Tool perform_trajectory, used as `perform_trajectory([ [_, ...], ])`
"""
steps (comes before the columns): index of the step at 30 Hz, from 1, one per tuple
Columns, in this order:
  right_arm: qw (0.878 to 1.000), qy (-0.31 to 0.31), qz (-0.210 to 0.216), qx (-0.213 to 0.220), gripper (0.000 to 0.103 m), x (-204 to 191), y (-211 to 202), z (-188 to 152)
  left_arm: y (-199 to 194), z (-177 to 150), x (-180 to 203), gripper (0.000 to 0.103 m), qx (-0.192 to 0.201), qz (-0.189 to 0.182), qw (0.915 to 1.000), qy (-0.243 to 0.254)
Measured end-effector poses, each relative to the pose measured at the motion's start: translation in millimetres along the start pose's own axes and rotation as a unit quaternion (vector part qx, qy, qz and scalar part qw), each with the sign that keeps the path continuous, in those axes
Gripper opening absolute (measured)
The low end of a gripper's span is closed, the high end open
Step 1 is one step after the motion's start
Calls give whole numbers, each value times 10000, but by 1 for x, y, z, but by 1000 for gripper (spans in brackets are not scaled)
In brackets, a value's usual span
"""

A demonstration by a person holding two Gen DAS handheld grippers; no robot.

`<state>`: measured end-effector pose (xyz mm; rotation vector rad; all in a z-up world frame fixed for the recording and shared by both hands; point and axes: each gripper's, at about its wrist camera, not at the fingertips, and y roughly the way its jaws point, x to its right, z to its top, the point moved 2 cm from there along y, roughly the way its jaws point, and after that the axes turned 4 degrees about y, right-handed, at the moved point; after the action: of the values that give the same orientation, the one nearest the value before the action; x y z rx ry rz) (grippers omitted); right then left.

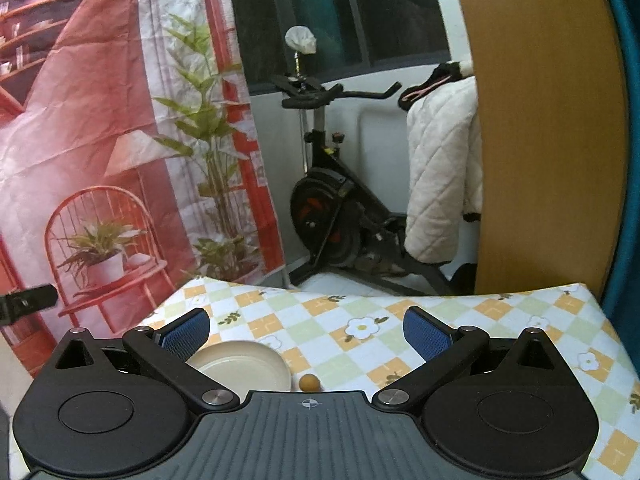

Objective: Organize fruits

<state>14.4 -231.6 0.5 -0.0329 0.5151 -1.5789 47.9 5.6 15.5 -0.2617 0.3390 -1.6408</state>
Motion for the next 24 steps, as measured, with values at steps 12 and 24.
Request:
perform_trajectory([
  [12, 9974, -297, -414, -506, 102, 1, 28, -33, 34, -24, -2, 102, -630, -148, 9977, 193],
  [24, 9954, 126, -467, -822, 103, 28, 37, -68, 70, -77, 6, 92, -2080, -837, 9745, 133],
])
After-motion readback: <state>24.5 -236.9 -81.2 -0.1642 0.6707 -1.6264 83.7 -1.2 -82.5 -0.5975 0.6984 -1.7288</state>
